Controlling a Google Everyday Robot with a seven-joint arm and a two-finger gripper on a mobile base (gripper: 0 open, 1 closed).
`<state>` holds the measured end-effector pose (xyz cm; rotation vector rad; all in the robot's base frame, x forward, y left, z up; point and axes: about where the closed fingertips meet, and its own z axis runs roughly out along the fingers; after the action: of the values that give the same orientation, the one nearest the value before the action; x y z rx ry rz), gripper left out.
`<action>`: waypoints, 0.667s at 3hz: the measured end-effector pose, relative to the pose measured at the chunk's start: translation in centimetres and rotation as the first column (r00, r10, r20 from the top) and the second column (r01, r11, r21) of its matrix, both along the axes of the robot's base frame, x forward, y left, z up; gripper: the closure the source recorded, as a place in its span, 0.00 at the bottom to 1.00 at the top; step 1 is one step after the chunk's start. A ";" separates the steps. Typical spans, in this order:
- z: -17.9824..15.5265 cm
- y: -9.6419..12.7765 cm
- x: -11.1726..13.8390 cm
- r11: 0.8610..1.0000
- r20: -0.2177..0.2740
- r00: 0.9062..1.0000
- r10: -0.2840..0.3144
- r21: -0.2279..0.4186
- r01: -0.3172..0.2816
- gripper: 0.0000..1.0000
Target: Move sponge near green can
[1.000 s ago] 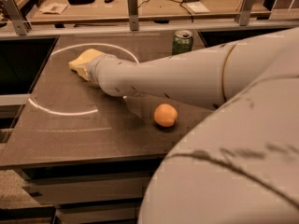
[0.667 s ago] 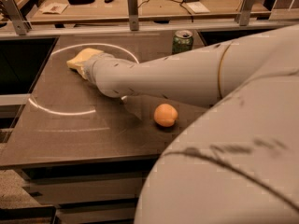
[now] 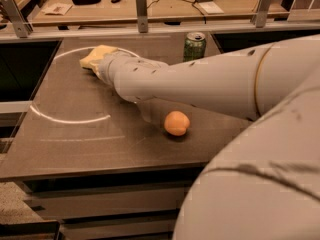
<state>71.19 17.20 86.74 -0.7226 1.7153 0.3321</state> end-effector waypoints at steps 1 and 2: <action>1.7 -2.6 -0.3 1.000 0.021 1.000 0.003 -0.011 -0.003 1.00; 3.0 -5.8 -1.0 0.999 0.028 1.000 0.001 -0.038 0.000 1.00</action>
Offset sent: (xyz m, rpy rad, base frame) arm 0.0160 -0.1204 0.0354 -0.0674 -0.0286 0.0256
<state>70.21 11.41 89.71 -0.7524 1.6988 0.2896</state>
